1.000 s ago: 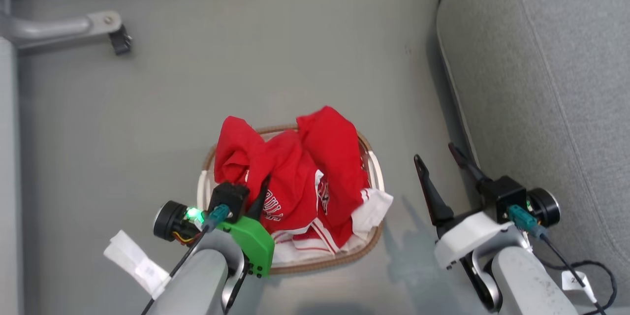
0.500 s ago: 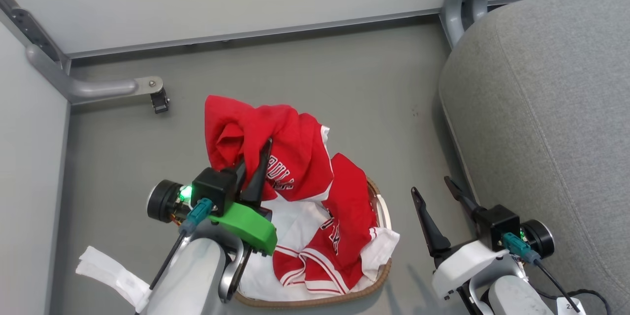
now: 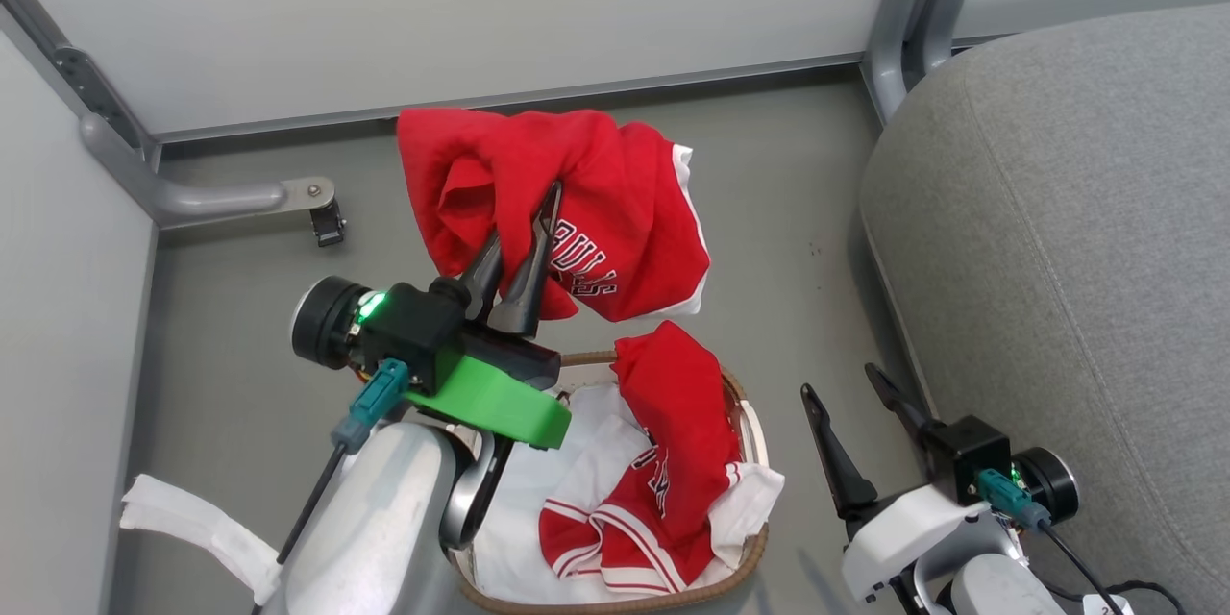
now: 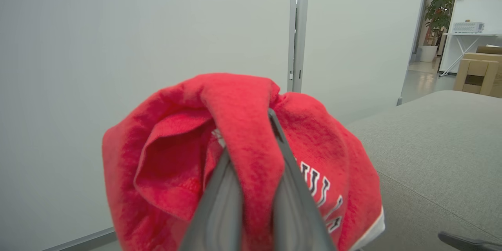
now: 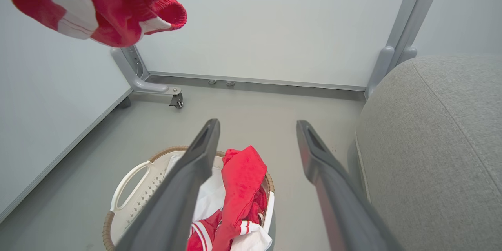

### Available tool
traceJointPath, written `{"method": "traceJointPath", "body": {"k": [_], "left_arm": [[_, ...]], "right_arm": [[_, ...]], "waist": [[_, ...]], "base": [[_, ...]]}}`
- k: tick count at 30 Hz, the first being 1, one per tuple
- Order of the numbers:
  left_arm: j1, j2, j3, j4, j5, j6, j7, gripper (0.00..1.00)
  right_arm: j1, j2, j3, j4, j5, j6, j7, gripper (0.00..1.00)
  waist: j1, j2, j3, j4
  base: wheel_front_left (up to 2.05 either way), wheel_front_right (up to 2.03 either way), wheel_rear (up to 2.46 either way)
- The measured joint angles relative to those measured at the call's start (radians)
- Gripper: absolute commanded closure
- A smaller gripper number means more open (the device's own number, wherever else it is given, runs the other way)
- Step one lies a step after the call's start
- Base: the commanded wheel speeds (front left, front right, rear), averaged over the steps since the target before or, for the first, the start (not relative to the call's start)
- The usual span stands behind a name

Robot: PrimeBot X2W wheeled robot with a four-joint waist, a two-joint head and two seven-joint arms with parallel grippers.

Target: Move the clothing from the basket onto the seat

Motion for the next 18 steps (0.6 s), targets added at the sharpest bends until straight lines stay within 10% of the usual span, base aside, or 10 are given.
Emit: {"method": "traceJointPath", "body": {"k": [18], "left_arm": [[0.017,-0.002,-0.048,-0.026,-0.036,-0.001,0.000,1.00]], "right_arm": [[-0.195,-0.019,0.181,-0.150,0.069,0.000,0.000,0.00]], "waist": [[0.0000,0.0000,0.012,0.021]], "base": [[0.00,0.00,0.00]]}}
